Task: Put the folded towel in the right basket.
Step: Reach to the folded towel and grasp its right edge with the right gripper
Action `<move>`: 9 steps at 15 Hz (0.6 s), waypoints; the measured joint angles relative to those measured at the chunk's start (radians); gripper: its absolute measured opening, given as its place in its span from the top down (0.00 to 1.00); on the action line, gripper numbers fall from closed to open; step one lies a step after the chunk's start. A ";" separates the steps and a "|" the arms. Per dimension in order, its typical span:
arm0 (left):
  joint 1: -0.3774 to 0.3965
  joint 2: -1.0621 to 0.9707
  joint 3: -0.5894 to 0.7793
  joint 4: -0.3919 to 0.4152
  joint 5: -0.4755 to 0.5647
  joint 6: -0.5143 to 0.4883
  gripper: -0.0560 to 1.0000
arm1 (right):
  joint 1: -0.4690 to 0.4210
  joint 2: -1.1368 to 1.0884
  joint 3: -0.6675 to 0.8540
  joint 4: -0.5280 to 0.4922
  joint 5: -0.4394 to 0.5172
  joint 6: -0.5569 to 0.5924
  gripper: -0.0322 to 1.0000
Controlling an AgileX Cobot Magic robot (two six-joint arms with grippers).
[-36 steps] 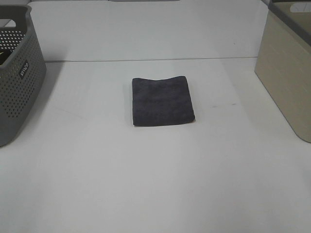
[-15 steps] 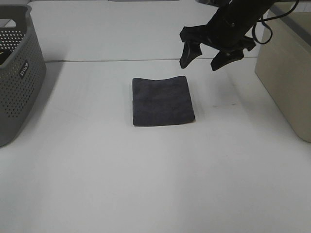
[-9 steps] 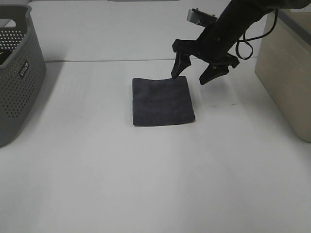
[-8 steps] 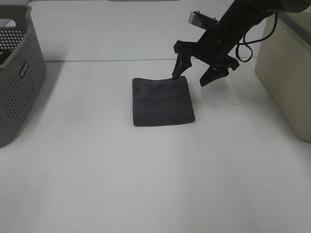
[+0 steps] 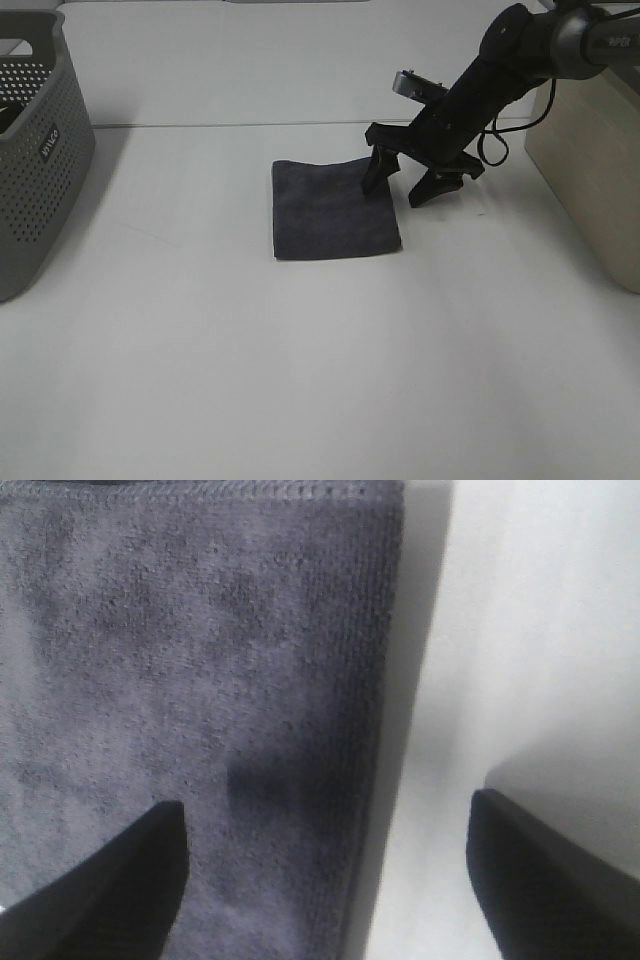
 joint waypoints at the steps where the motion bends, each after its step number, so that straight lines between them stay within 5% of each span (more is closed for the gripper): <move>1: 0.000 0.000 0.000 0.000 0.000 0.000 0.01 | 0.000 0.010 -0.001 0.032 -0.001 -0.019 0.28; 5: 0.000 0.000 0.000 0.000 0.000 0.000 0.01 | 0.000 0.036 -0.005 0.122 -0.001 -0.077 0.43; 6: 0.000 0.000 0.000 0.000 0.000 0.000 0.01 | 0.000 0.046 -0.005 0.123 -0.003 -0.080 0.70; 7: 0.000 0.000 0.000 0.000 0.000 0.000 0.01 | 0.000 0.048 -0.005 0.123 -0.002 -0.080 0.83; 9: 0.000 0.000 0.000 0.000 0.000 0.000 0.01 | 0.000 0.049 -0.005 0.125 -0.001 -0.081 0.92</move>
